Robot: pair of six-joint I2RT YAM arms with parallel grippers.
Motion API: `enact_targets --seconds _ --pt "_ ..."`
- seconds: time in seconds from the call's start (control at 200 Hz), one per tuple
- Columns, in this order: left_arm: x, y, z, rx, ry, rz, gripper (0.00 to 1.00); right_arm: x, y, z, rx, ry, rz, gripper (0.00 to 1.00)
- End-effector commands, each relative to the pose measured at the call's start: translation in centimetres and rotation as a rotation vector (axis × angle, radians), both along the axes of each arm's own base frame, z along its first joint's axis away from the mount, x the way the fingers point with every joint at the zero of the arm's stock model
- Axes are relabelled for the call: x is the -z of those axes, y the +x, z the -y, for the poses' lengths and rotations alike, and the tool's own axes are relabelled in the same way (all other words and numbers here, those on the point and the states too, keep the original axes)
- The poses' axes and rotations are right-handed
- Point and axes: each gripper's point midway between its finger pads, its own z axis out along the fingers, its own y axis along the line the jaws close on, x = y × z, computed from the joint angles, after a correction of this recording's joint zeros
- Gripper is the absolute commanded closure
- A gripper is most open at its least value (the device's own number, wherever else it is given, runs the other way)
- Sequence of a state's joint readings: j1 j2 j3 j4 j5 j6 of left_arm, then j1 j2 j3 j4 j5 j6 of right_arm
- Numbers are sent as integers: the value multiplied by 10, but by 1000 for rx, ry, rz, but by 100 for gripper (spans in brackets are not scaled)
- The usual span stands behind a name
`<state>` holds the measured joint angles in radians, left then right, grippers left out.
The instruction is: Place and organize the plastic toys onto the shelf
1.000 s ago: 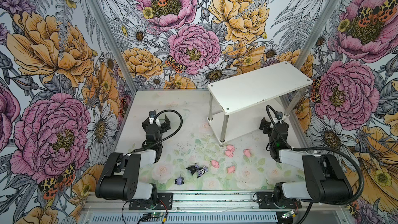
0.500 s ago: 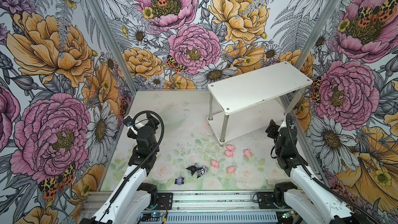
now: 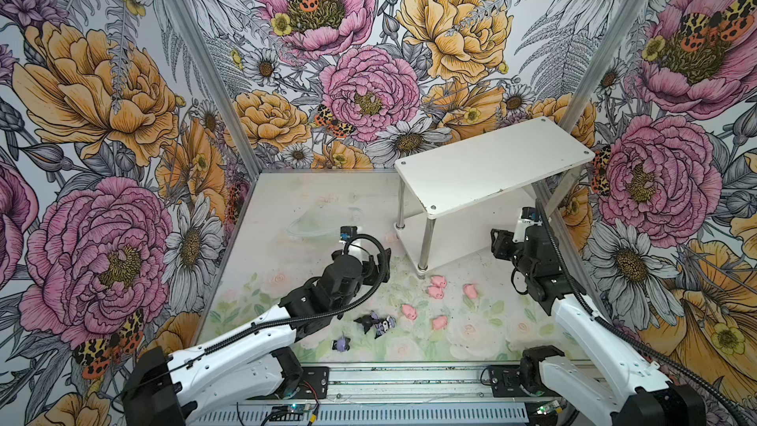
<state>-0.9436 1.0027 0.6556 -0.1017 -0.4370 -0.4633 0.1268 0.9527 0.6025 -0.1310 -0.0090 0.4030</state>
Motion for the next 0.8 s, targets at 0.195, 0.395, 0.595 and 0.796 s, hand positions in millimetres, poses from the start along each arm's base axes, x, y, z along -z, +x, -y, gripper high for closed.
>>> enact_targets --seconds 0.195,0.395,0.595,0.796 --pt "-20 9 92 231 13 55 1 -31 0 -7 -25 126 58 51" --pt "-21 5 120 309 -3 48 1 -23 -5 5 5 135 48 50" --pt "-20 20 131 287 11 66 12 -20 -1 9 18 142 31 52" --pt "-35 48 122 214 -8 126 30 -23 -2 11 18 128 46 52"
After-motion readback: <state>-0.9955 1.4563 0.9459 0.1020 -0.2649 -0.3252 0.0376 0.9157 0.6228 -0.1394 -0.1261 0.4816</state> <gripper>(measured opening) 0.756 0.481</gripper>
